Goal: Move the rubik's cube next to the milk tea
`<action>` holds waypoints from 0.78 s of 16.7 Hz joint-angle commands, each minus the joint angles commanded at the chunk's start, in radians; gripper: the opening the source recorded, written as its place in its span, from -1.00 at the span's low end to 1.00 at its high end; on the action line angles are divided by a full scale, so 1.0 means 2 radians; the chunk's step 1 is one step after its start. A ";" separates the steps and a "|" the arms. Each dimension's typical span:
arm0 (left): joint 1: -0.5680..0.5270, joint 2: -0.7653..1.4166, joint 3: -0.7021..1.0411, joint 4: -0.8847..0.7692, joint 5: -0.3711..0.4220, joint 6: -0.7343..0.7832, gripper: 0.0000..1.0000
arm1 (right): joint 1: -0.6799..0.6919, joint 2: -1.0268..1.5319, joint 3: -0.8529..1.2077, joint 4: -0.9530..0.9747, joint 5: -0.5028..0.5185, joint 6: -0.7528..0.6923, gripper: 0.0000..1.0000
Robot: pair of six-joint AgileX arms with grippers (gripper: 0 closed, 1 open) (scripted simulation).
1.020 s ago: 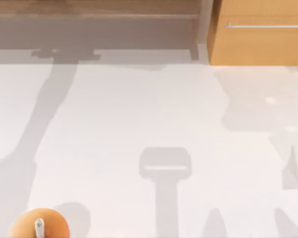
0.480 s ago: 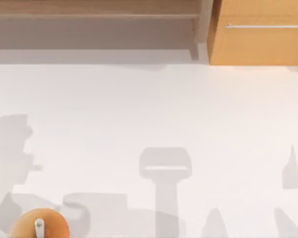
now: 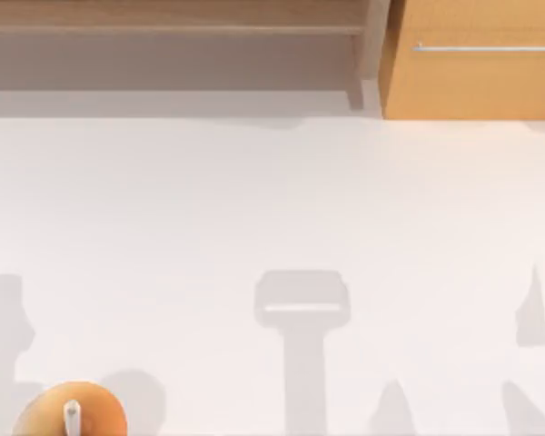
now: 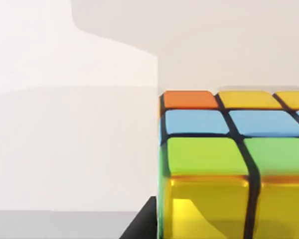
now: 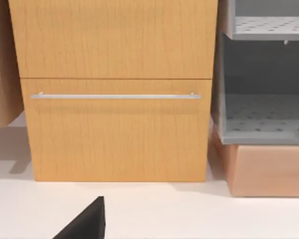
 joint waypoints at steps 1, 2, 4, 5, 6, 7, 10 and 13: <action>0.000 0.000 0.000 0.000 0.000 0.000 -1.00 | 0.000 0.000 0.000 0.000 0.000 0.000 1.00; 0.000 0.000 0.000 0.000 0.000 0.000 -1.00 | 0.000 0.000 0.000 0.000 0.000 0.000 1.00; -0.002 0.002 0.001 0.001 -0.001 0.001 -1.00 | 0.000 0.000 0.000 0.000 0.000 0.000 1.00; -0.002 0.002 0.001 0.001 -0.001 0.001 -1.00 | 0.000 0.000 0.000 0.000 0.000 0.000 1.00; -0.002 0.002 0.002 0.001 -0.002 0.001 -1.00 | 0.000 0.000 0.000 0.000 0.000 0.000 1.00; -0.003 0.002 0.003 0.001 -0.005 0.002 -1.00 | 0.000 0.000 0.000 0.000 0.000 0.000 1.00; -0.006 0.000 0.007 0.002 -0.016 0.004 -1.00 | 0.000 0.000 0.000 0.000 0.000 0.000 1.00; -0.009 -0.004 0.011 0.006 -0.028 0.005 -1.00 | 0.000 0.000 0.000 0.000 0.000 0.000 1.00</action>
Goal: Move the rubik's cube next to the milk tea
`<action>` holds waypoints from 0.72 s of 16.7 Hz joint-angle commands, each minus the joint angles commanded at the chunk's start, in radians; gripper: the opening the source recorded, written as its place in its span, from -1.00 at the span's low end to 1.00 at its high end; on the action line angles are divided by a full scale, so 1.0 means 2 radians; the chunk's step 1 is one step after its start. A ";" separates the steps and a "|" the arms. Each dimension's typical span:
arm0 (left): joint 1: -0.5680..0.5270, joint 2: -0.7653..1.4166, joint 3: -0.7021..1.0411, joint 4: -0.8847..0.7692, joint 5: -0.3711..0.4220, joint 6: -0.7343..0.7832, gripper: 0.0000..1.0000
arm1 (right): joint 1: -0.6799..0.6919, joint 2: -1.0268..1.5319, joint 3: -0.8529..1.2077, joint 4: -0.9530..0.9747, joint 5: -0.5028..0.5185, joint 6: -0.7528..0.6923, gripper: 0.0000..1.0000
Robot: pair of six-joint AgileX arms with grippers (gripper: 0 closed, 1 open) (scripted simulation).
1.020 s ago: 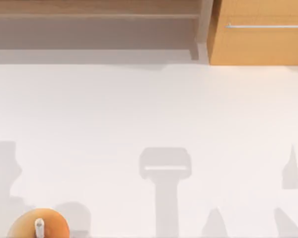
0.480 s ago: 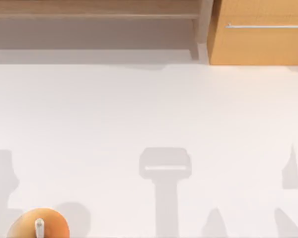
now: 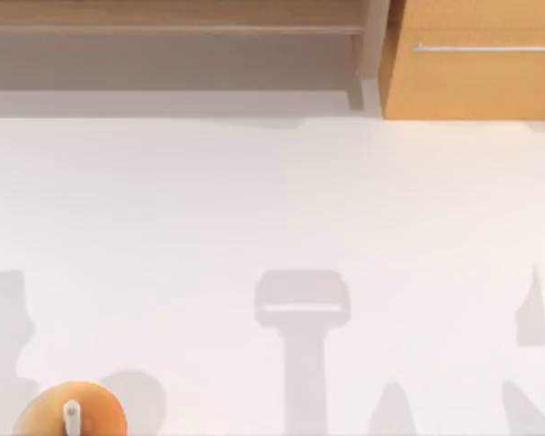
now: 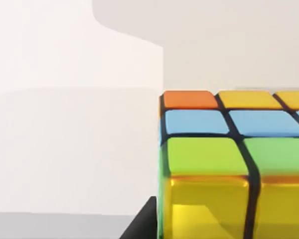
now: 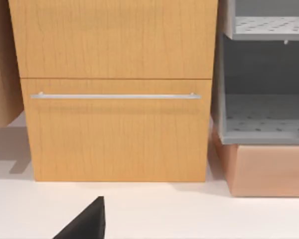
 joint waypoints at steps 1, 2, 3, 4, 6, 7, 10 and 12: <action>-0.001 -0.002 0.002 0.002 -0.003 0.000 -1.00 | 0.000 0.000 0.000 0.000 0.000 0.000 1.00; -0.002 -0.004 0.004 0.004 -0.006 0.000 -1.00 | 0.000 0.000 0.000 0.000 0.000 0.000 1.00; -0.002 -0.006 0.006 0.005 -0.009 -0.001 -1.00 | 0.000 0.000 0.000 0.000 0.000 0.000 1.00; -0.003 -0.008 0.008 0.006 -0.010 -0.001 -1.00 | 0.000 0.000 0.000 0.000 0.000 0.000 1.00; -0.005 -0.009 0.011 0.007 -0.012 0.000 -1.00 | 0.000 0.000 0.000 0.000 0.000 0.000 1.00; -0.005 -0.008 0.010 0.007 -0.013 0.001 -1.00 | 0.000 0.000 0.000 0.000 0.000 0.000 1.00; -0.005 -0.004 0.004 0.008 -0.010 0.003 -1.00 | 0.000 0.000 0.000 0.000 0.000 0.000 1.00; -0.003 -0.002 -0.003 0.011 -0.005 0.003 -1.00 | 0.000 0.000 0.000 0.000 0.000 0.000 1.00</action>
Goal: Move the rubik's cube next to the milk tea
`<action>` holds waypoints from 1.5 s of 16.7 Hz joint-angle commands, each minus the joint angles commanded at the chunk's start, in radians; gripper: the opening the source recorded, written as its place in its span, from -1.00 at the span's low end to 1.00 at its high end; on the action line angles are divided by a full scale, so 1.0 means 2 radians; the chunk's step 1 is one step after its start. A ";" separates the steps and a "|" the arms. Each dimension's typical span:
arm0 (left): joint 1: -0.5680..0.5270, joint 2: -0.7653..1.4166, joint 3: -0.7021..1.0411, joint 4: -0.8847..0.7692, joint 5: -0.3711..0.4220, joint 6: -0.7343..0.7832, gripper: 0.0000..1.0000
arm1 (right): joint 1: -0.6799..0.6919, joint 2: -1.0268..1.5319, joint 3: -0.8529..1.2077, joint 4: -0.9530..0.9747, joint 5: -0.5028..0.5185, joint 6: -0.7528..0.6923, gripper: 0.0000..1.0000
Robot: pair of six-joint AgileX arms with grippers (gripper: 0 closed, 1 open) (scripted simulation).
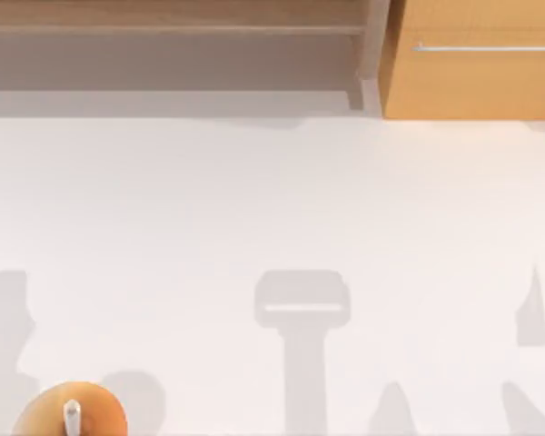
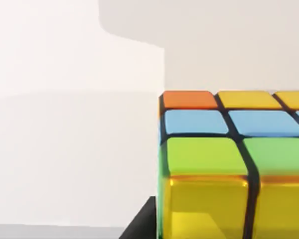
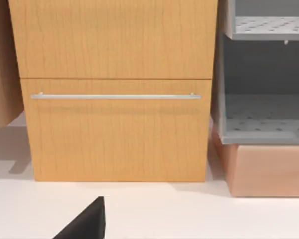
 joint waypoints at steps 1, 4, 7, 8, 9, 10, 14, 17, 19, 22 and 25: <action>0.002 0.001 -0.004 0.003 0.004 0.000 -1.00 | 0.000 0.000 0.000 0.000 0.000 0.000 1.00; 0.009 0.003 -0.020 0.017 0.019 -0.002 -1.00 | 0.000 0.000 0.000 0.000 0.000 0.000 1.00; 0.013 0.012 -0.040 0.028 0.032 -0.005 -1.00 | 0.000 0.000 0.000 0.000 0.000 0.000 1.00; 0.014 0.015 -0.044 0.029 0.033 -0.005 -1.00 | 0.000 0.000 0.000 0.000 0.000 0.000 1.00; 0.014 0.015 -0.044 0.029 0.033 -0.005 -1.00 | 0.000 0.000 0.000 0.000 0.000 0.000 1.00; 0.014 0.015 -0.044 0.029 0.033 -0.005 -1.00 | 0.000 0.000 0.000 0.000 0.000 0.000 1.00; 0.014 0.015 -0.044 0.029 0.033 -0.005 -0.70 | 0.000 0.000 0.000 0.000 0.000 0.000 1.00; 0.014 0.015 -0.044 0.029 0.033 -0.005 -0.25 | 0.000 0.000 0.000 0.000 0.000 0.000 1.00; 0.014 0.015 -0.044 0.029 0.033 -0.005 0.06 | 0.000 0.000 0.000 0.000 0.000 0.000 1.00; 0.014 0.015 -0.044 0.029 0.033 -0.005 0.51 | 0.000 0.000 0.000 0.000 0.000 0.000 1.00; 0.014 0.015 -0.044 0.029 0.033 -0.005 0.96 | 0.000 0.000 0.000 0.000 0.000 0.000 1.00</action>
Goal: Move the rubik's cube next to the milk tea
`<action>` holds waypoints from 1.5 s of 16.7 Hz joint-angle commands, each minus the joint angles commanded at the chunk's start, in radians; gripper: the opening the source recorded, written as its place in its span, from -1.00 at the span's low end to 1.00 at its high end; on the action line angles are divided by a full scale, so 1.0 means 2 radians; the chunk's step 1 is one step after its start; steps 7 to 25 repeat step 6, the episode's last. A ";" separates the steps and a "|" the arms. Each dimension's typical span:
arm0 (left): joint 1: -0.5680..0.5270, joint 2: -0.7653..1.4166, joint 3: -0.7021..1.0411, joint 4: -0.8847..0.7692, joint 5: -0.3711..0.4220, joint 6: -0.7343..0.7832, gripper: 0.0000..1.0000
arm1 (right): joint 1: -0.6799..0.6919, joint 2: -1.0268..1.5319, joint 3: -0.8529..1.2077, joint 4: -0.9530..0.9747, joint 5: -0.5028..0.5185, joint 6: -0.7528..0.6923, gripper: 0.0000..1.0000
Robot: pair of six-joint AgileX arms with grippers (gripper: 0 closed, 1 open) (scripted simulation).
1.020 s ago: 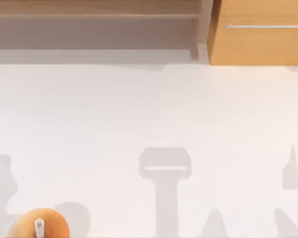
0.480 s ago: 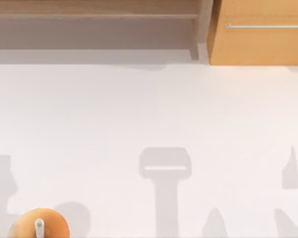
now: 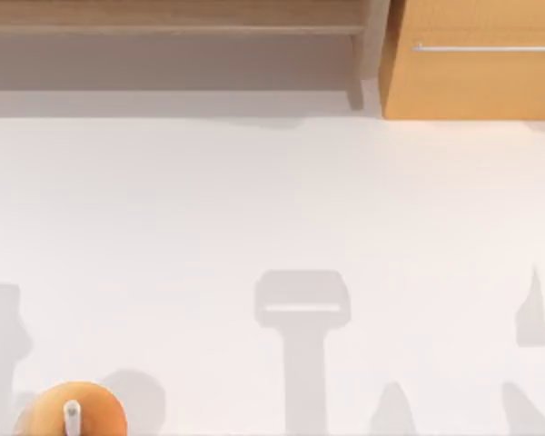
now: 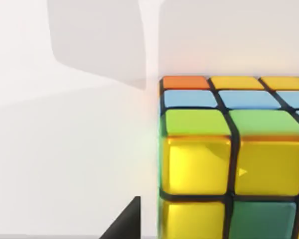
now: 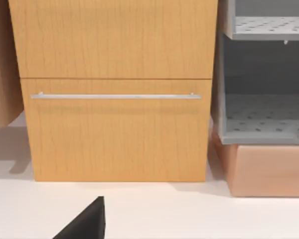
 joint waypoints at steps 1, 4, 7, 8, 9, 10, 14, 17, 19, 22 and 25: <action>0.000 0.000 0.000 0.000 0.000 0.000 1.00 | 0.000 0.000 0.000 0.000 0.000 0.000 1.00; 0.000 0.000 0.000 0.000 0.000 0.000 1.00 | 0.000 0.000 0.000 0.000 0.000 0.000 1.00; 0.000 0.000 0.000 0.000 0.000 0.000 1.00 | 0.000 0.000 0.000 0.000 0.000 0.000 1.00; 0.000 0.000 0.000 0.000 0.000 0.000 1.00 | 0.000 0.000 0.000 0.000 0.000 0.000 1.00; 0.000 0.000 0.000 0.000 0.000 0.000 1.00 | 0.000 0.000 0.000 0.000 0.000 0.000 1.00; 0.000 0.000 0.000 0.000 0.000 0.000 1.00 | 0.000 0.000 0.000 0.000 0.000 0.000 1.00; 0.000 0.000 0.000 0.000 0.000 0.000 1.00 | 0.000 0.000 0.000 0.000 0.000 0.000 1.00; 0.000 0.000 0.000 0.000 0.000 0.000 1.00 | 0.000 0.000 0.000 0.000 0.000 0.000 1.00; 0.000 0.000 0.000 0.000 0.000 0.000 1.00 | 0.000 0.000 0.000 0.000 0.000 0.000 1.00; 0.000 0.000 0.000 0.000 0.000 0.000 1.00 | 0.000 0.000 0.000 0.000 0.000 0.000 1.00; 0.000 0.000 0.000 0.000 0.000 0.000 1.00 | 0.000 0.000 0.000 0.000 0.000 0.000 1.00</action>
